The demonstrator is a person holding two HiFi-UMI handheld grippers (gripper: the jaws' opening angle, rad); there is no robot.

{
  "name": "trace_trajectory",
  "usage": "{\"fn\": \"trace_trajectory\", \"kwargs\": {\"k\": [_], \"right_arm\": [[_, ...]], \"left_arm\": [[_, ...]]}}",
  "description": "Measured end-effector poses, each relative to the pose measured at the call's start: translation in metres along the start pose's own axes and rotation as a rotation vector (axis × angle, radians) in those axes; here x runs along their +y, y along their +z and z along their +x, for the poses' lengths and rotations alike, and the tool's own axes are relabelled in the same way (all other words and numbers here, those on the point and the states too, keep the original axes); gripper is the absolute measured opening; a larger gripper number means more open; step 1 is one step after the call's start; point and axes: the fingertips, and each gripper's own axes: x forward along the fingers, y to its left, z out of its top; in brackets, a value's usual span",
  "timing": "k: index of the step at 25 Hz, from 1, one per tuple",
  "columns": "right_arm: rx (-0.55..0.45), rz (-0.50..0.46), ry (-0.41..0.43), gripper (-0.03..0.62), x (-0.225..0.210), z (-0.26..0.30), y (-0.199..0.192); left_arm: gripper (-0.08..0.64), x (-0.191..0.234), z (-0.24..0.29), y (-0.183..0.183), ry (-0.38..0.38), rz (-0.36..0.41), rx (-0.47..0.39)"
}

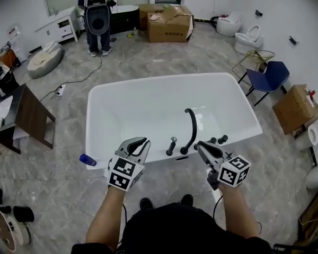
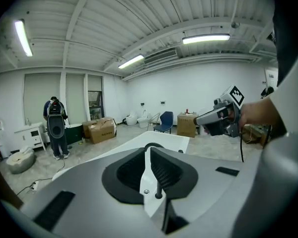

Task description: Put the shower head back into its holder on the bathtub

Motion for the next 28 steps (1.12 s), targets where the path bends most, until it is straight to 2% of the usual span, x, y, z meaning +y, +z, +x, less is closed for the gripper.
{"fn": "trace_trajectory", "kwargs": {"k": [2, 6, 9, 11, 14, 17, 22, 26, 28], "right_arm": [[-0.02, -0.018, 0.038, 0.038, -0.004, -0.015, 0.01], [-0.064, -0.029, 0.116, 0.032, -0.016, -0.041, 0.027], [-0.103, -0.074, 0.164, 0.018, -0.026, -0.061, 0.036], [-0.128, -0.117, 0.17, 0.018, -0.035, -0.072, 0.042], [-0.137, -0.145, 0.18, 0.018, -0.05, -0.078, 0.046], [-0.116, -0.119, 0.189, 0.017, -0.063, -0.072, 0.041], [-0.091, -0.1, 0.21, 0.017, -0.064, -0.067, 0.034], [-0.114, -0.122, 0.216, 0.017, -0.059, -0.063, 0.05], [-0.123, -0.15, 0.226, 0.017, -0.049, -0.057, 0.063]], "left_arm": [[0.048, -0.019, 0.007, 0.012, -0.013, -0.026, -0.019], [0.048, -0.05, 0.024, 0.037, -0.051, -0.135, -0.069], [0.046, -0.067, 0.036, 0.054, -0.036, -0.199, -0.117], [0.043, -0.075, 0.044, 0.061, 0.002, -0.229, -0.136], [0.031, -0.08, 0.051, 0.069, 0.116, -0.192, -0.14], [0.017, -0.082, 0.053, 0.078, 0.197, -0.153, -0.129], [0.015, -0.089, 0.041, 0.078, 0.217, -0.122, -0.102], [0.014, -0.078, 0.025, 0.085, 0.236, -0.172, -0.136], [0.014, -0.068, 0.019, 0.094, 0.238, -0.168, -0.156]]}}
